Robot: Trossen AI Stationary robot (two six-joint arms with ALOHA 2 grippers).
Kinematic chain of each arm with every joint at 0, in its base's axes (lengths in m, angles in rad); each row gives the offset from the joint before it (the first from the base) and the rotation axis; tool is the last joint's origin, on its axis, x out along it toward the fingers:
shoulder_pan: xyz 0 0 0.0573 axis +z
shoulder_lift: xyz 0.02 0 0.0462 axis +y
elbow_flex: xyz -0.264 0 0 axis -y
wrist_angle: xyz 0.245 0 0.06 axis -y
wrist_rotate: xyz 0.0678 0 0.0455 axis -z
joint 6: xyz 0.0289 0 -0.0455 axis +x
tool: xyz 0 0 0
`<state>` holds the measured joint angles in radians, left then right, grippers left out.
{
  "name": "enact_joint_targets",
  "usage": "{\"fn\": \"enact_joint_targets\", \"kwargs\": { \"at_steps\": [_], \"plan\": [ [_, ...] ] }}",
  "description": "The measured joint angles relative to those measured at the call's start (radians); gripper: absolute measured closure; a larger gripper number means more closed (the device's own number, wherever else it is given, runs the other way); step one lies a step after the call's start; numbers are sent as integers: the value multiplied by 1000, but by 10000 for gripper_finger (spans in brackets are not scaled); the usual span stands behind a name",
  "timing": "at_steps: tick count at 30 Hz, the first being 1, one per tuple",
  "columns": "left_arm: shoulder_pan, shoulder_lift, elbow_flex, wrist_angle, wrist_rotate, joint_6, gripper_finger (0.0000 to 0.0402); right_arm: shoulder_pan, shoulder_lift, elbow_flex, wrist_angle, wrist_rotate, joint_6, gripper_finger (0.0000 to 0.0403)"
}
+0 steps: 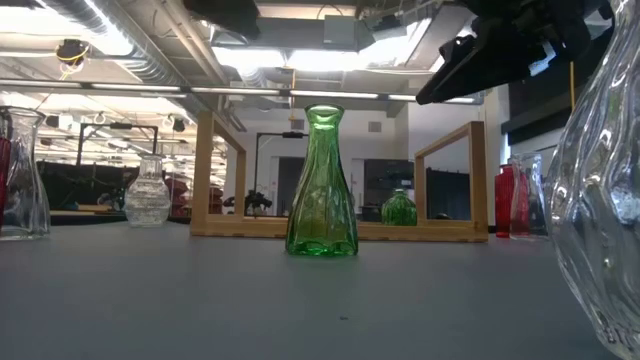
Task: Sort vases onto shelf
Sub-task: Put the green vase on the shelf aligned with the other green vase
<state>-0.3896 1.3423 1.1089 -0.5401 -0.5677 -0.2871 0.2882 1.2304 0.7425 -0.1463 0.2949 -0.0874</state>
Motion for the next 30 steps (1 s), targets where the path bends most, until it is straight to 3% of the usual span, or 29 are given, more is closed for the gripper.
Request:
{"fn": "enact_joint_targets", "kwargs": {
  "at_steps": [10, 19, 25, 30],
  "plan": [
    [-26, -174, -215, 170, -19, -2, 172, 0, 34, 1, 169, 0, -52, 221],
    [-25, -179, -273, 255, -20, 2, 172, 0, 92, 1, 294, -7, -51, 221],
    [-26, -177, -321, 316, -18, 1, 172, 0, 156, 1, 481, -61, -22, 220],
    [-26, -177, -369, 387, -15, 0, 172, -8, 229, 26, 513, -130, 4, 181]
  ]
}}
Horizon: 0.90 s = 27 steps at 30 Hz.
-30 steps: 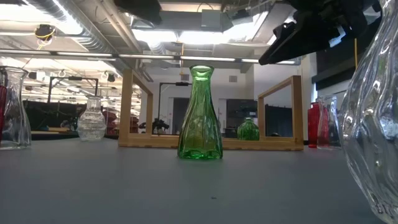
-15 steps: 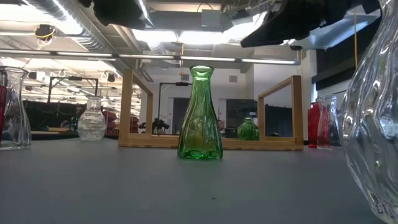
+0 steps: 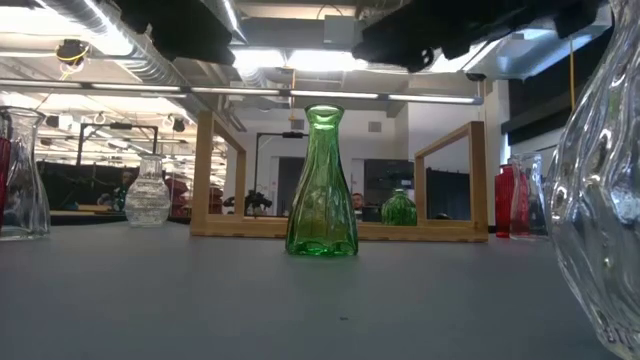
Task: Sort vases onto shelf
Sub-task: Put the green vase on the shelf aligned with the other green vase
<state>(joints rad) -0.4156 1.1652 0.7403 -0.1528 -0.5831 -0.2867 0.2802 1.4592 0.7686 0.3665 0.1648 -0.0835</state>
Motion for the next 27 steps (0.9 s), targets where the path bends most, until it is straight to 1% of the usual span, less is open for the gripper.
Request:
{"fn": "enact_joint_targets", "kwargs": {
  "at_steps": [3, 6, 10, 15, 20, 23, 27],
  "plan": [
    [0, 0, -15, 20, 0, -13, 172, -8, 53, 48, 12, 27, 57, 139],
    [0, 0, -28, 41, -2, -13, 172, -9, 105, 104, -27, 13, 80, 103],
    [0, 0, -49, 76, -3, 4, 172, -16, 161, 172, -107, 5, 84, 75],
    [0, 0, -53, 87, 4, 1, 172, -42, 195, 257, -202, 26, 86, 73],
    [10, 0, -53, 94, 22, 8, 172, -59, 197, 357, -396, 26, 82, 84],
    [10, 0, -53, 94, 28, 9, 172, -59, 197, 385, -467, 25, 80, 90],
    [16, 0, -53, 95, 19, 24, 172, -59, 197, 392, -495, 22, 100, 95]
  ]
}}
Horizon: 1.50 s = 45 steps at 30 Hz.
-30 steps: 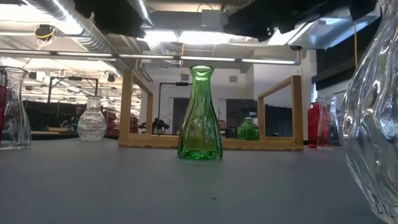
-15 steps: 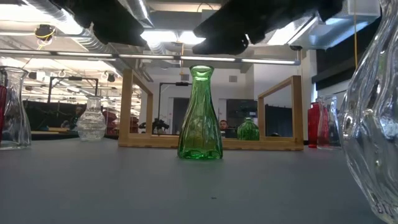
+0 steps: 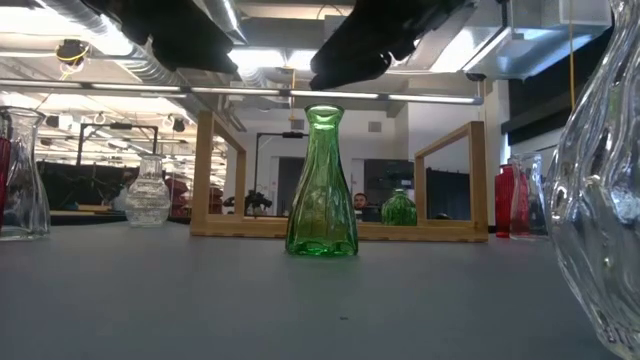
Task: Sort vases onto shelf
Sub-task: Put the green vase on the shelf aligned with the other green vase
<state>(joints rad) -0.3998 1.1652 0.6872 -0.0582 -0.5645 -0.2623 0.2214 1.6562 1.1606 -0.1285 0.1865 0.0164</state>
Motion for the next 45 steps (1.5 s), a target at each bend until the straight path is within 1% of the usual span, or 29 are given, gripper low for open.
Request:
{"fn": "enact_joint_targets", "kwargs": {
  "at_steps": [3, 12, 18, 23, 29, 32, 34, 40, 41, 45],
  "plan": [
    [8, 0, 0, 0, -3, 34, 172, 0, 0, 0, -4, -3, 31, 95],
    [7, 0, 0, -8, 3, 11, 172, -41, 37, 0, 18, -64, 96, 95],
    [7, 0, 1, -5, -1, 11, 172, -38, 69, 0, 3, -74, 127, 95],
    [12, 0, 1, -6, -1, 11, 172, -37, 100, -1, 9, -134, 136, 95],
    [12, 0, 1, -8, -1, 11, 172, -39, 109, -1, -4, -116, 125, 98],
    [12, 0, 1, -8, -1, 12, 172, -39, 110, 0, 0, -126, 84, 121],
    [12, 0, 1, -8, -1, 30, 172, -39, 112, 0, -5, -126, 59, 152],
    [12, 0, 1, -4, -2, 67, 172, -39, 94, 0, -21, -126, -23, 280],
    [12, 0, 1, -2, -2, 73, 172, -39, 88, 0, -32, -126, -30, 285],
    [12, 0, 1, 0, -2, 90, 172, -40, 54, -1, -72, -123, -51, 285]
  ]
}}
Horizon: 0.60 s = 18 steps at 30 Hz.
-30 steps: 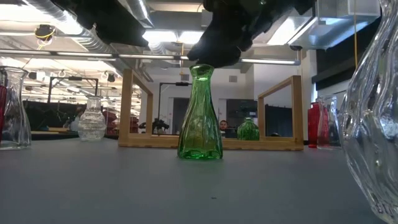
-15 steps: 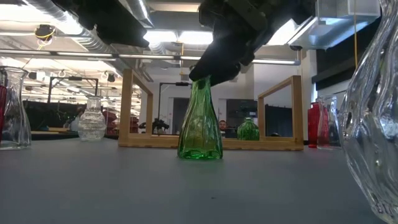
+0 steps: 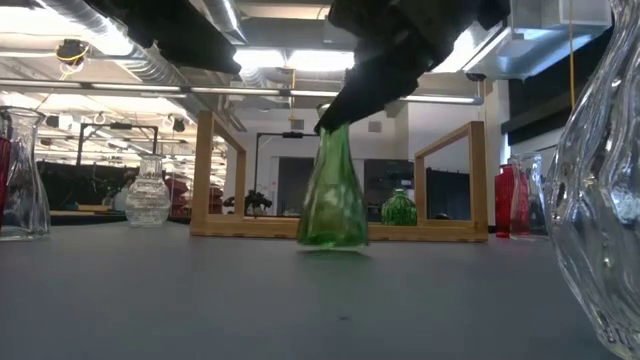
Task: Sort vases onto shelf
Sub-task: Put the green vase on the shelf aligned with the other green vase
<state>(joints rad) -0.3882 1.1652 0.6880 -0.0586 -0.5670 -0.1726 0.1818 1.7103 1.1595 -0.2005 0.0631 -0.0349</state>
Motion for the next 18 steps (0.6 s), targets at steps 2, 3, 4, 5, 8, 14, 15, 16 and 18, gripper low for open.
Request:
{"fn": "enact_joint_targets", "kwargs": {
  "at_steps": [2, 3, 4, 5, 8, 14, 15, 16, 18],
  "plan": [
    [0, 0, 0, 0, 0, 0, 172, 0, -25, 0, -14, 0, -3, 285],
    [0, 0, 0, 1, 0, 1, 172, 0, -39, 0, -19, 0, -7, 285],
    [0, 0, 0, 1, 0, 1, 172, 0, -54, 0, -31, -1, -13, 285],
    [0, 0, 0, 1, 0, 1, 172, 0, -70, 0, -47, 0, -16, 285],
    [0, 0, 0, 2, 0, 1, 172, 0, -123, 0, -98, 16, -19, 285],
    [0, 0, 0, 2, -1, 1, 172, -17, -220, 0, -218, 31, -30, 285],
    [0, 0, 0, 1, -1, 1, 172, -28, -238, 0, -240, 31, -32, 285],
    [0, 0, 0, 2, -1, 1, 172, -42, -257, 0, -259, 31, -38, 285],
    [0, 0, 0, 1, -1, 1, 172, -79, -289, 0, -291, 31, -49, 285]
  ]
}}
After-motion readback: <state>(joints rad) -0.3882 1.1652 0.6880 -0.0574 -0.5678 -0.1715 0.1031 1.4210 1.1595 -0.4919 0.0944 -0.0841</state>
